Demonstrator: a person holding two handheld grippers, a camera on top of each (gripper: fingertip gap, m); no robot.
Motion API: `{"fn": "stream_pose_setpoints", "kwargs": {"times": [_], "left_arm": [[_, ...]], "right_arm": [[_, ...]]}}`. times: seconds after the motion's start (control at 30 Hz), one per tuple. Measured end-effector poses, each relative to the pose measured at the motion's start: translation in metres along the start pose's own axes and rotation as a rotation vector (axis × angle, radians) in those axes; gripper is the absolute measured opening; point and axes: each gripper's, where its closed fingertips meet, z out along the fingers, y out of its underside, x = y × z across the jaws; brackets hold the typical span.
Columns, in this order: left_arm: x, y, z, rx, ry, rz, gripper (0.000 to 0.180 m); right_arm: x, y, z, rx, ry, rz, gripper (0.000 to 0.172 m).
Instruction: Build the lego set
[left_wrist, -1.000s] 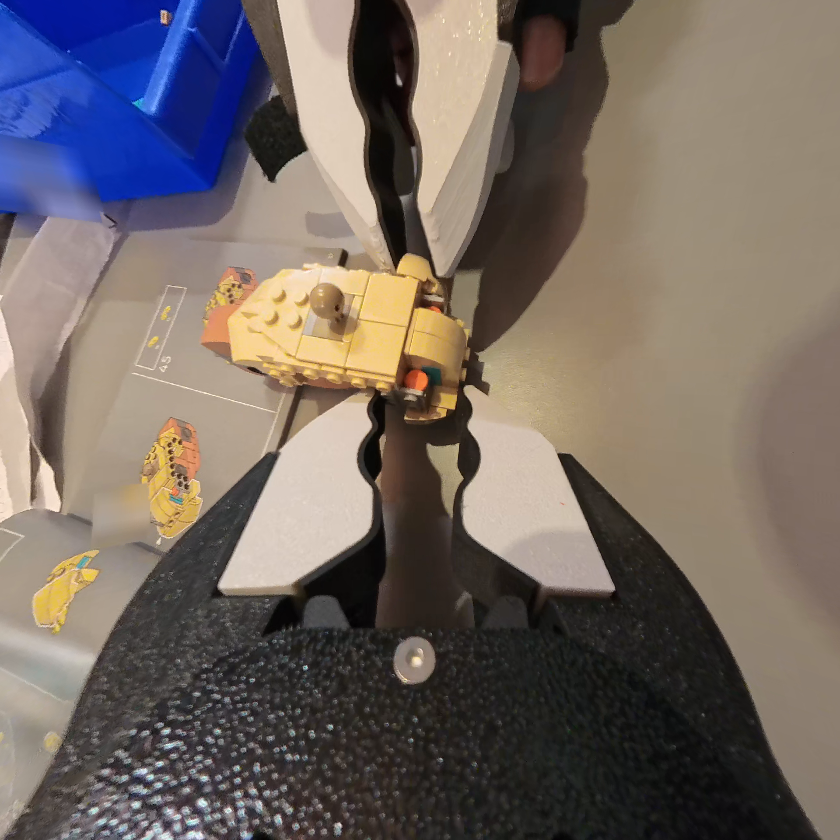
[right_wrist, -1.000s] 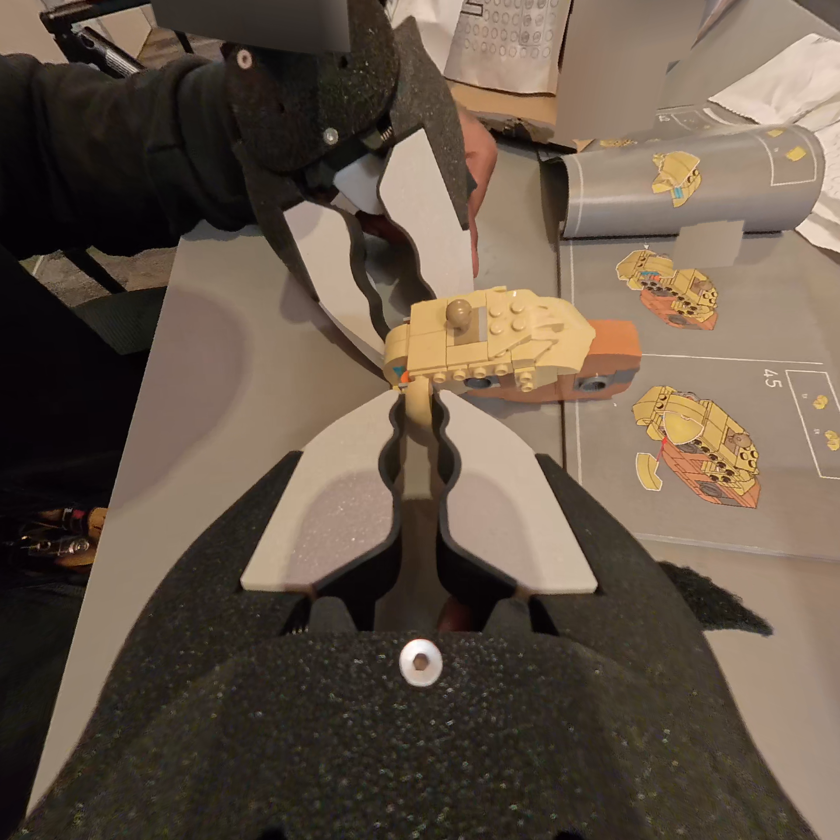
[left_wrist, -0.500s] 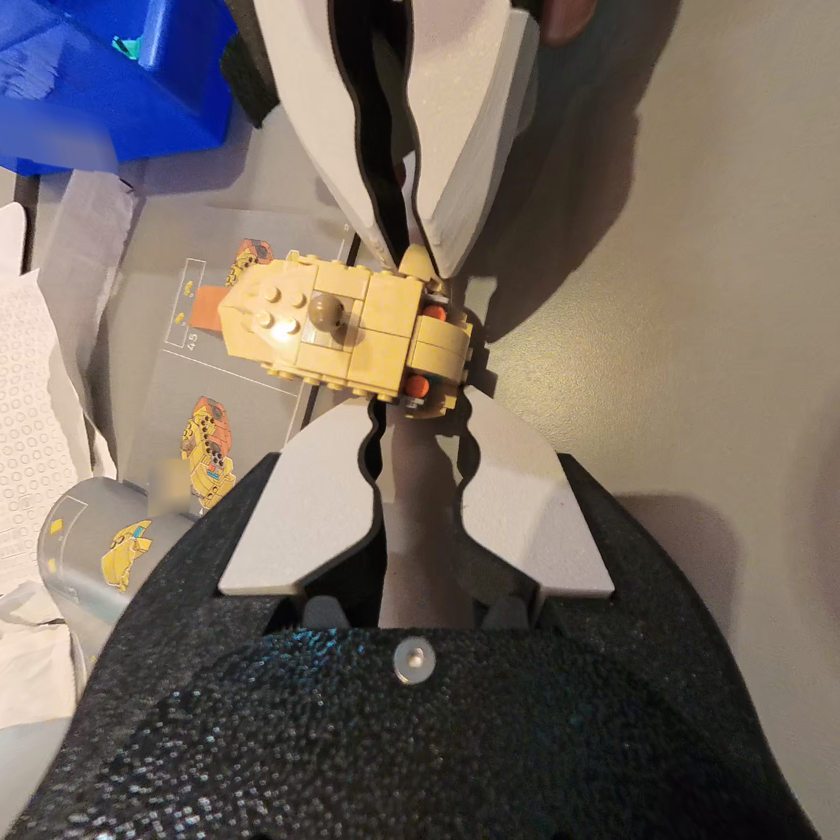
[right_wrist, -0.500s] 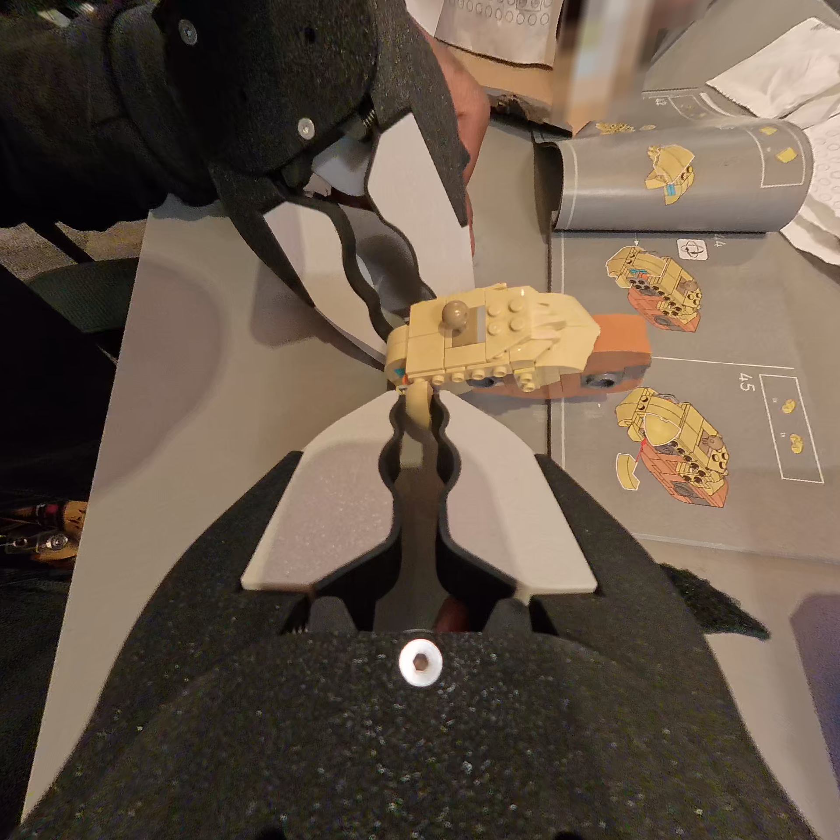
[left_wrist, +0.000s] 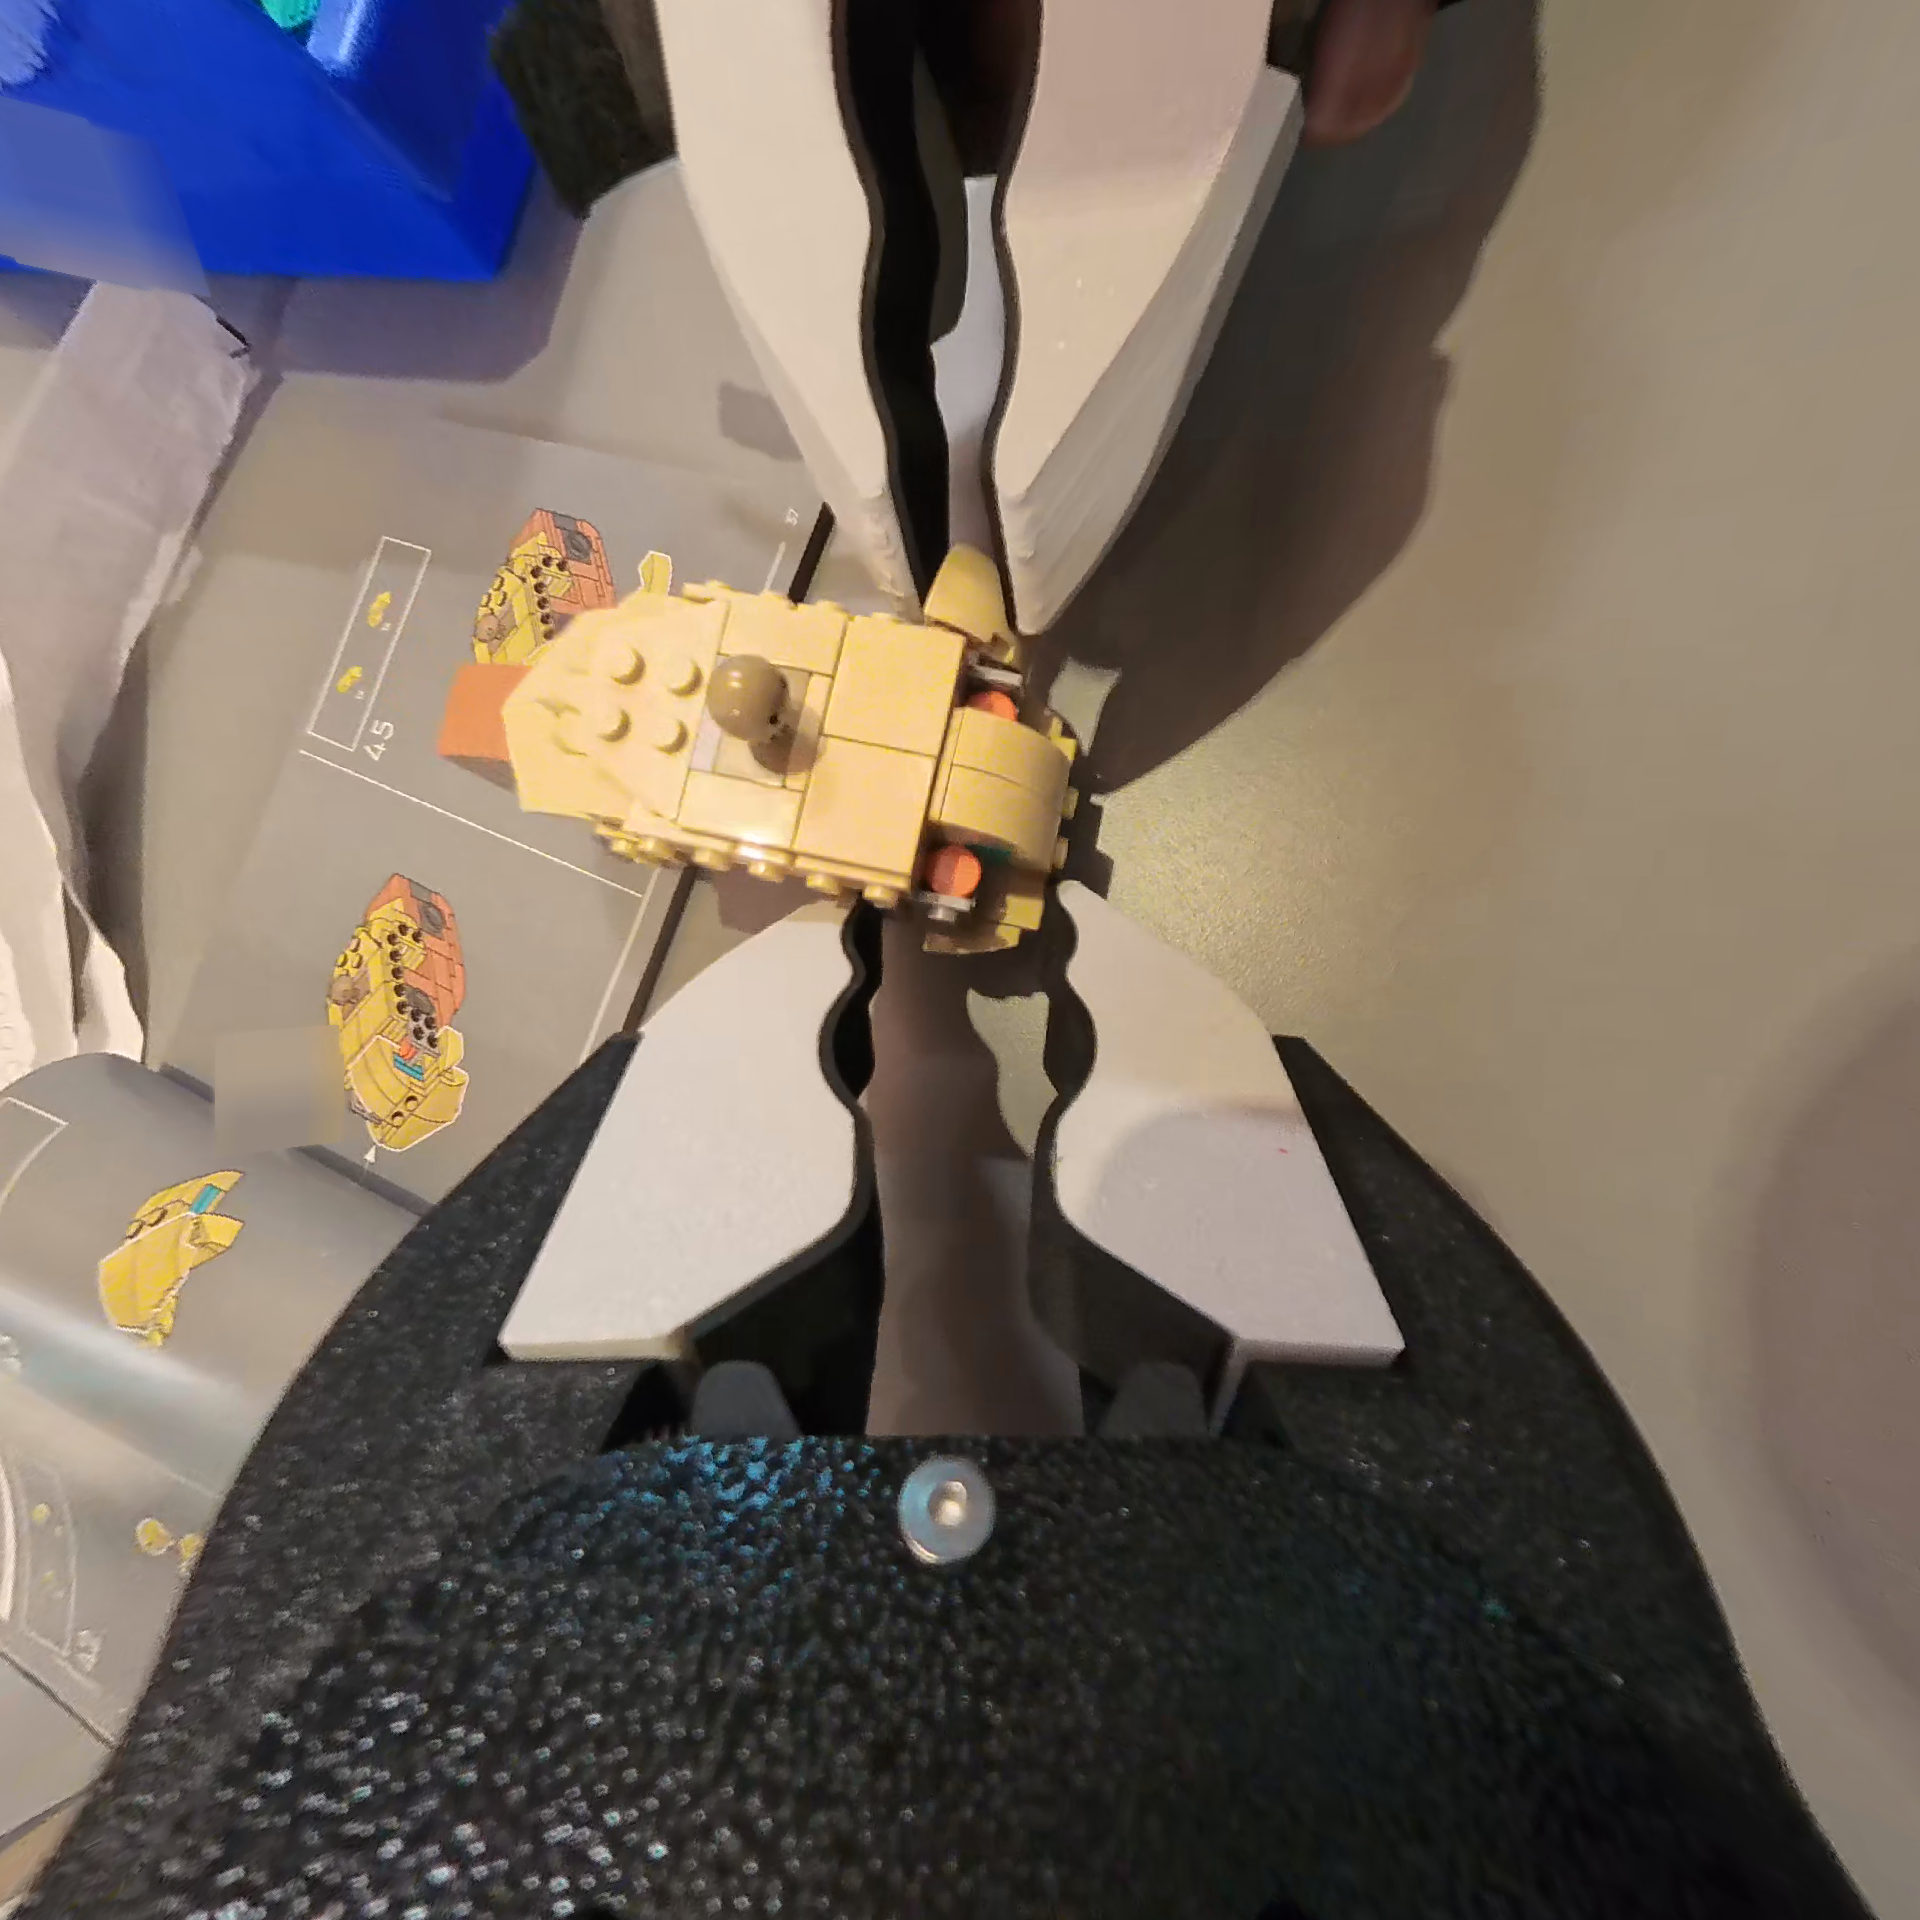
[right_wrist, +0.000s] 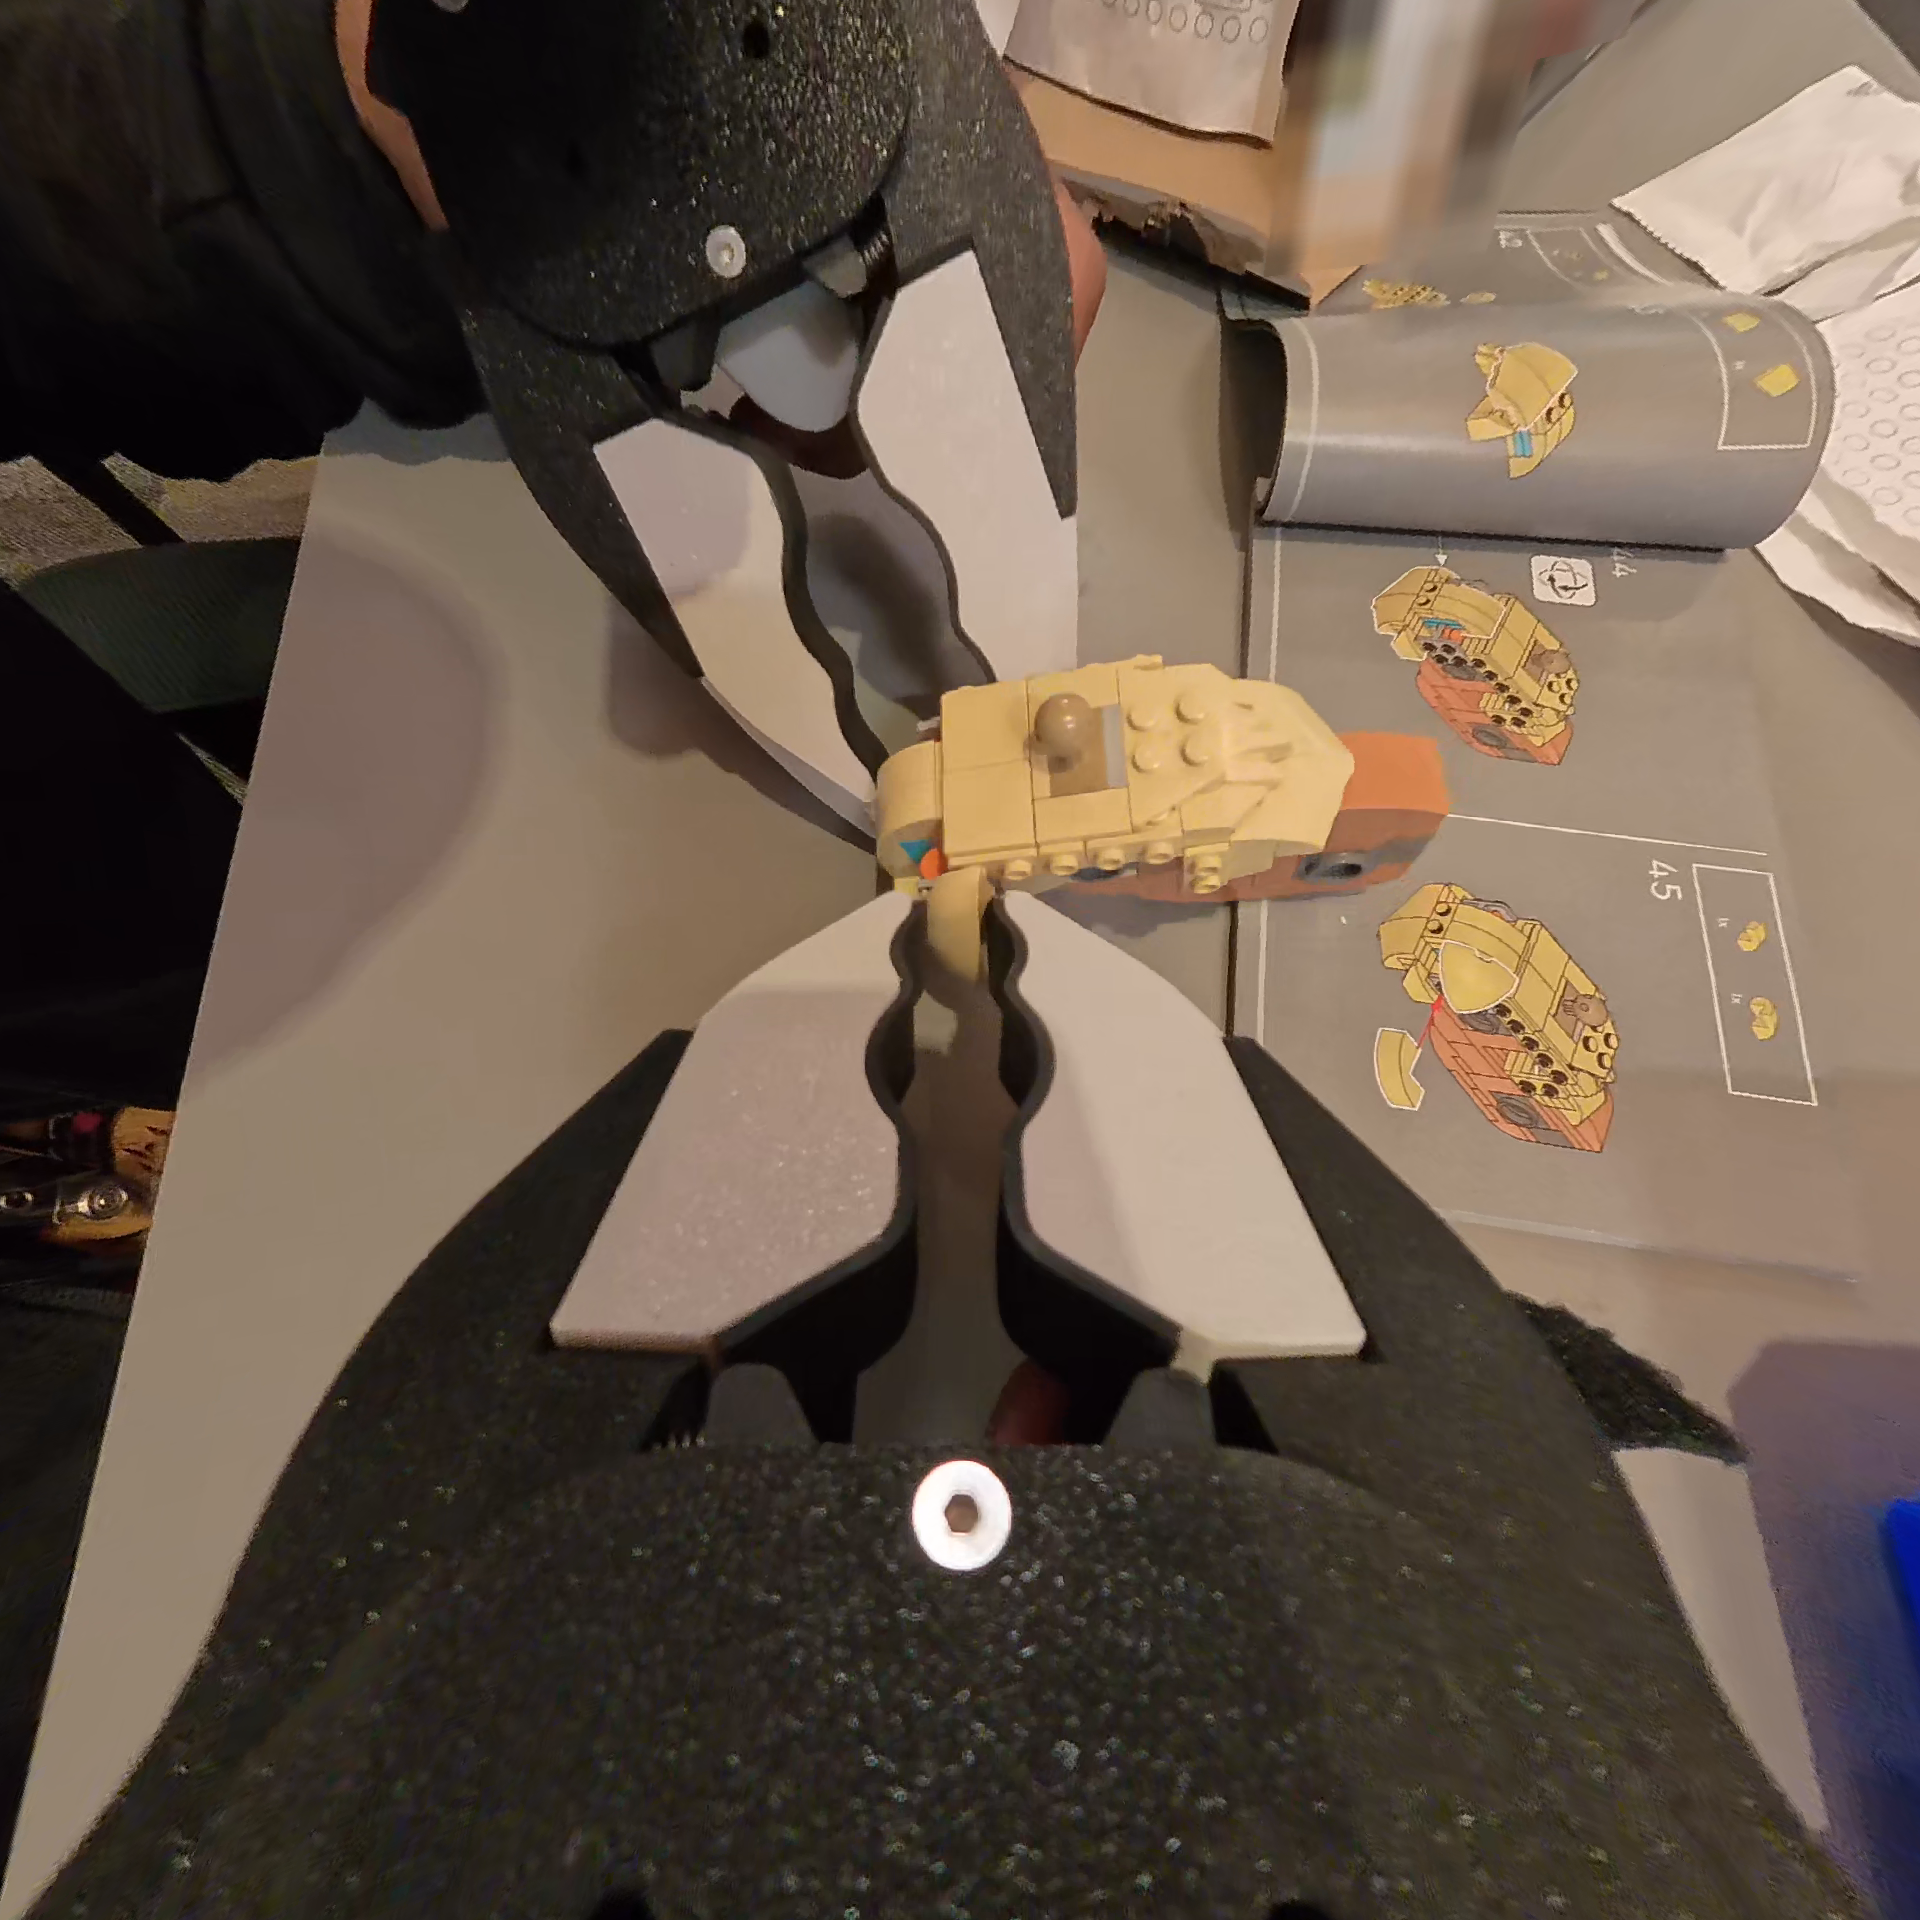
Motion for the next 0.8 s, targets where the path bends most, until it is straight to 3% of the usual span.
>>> {"fn": "stream_pose_setpoints", "kwargs": {"times": [0.37,0.8], "left_arm": [[0.0003,-0.0023,-0.0014,0.071,0.000,0.099,0.029],[-0.0002,-0.0046,0.0007,0.104,-0.005,0.123,0.029]], "right_arm": [[0.0007,0.0039,0.0026,0.033,-0.101,0.112,0.010],[-0.0005,0.0025,0.0018,0.057,-0.151,0.104,0.010]]}}
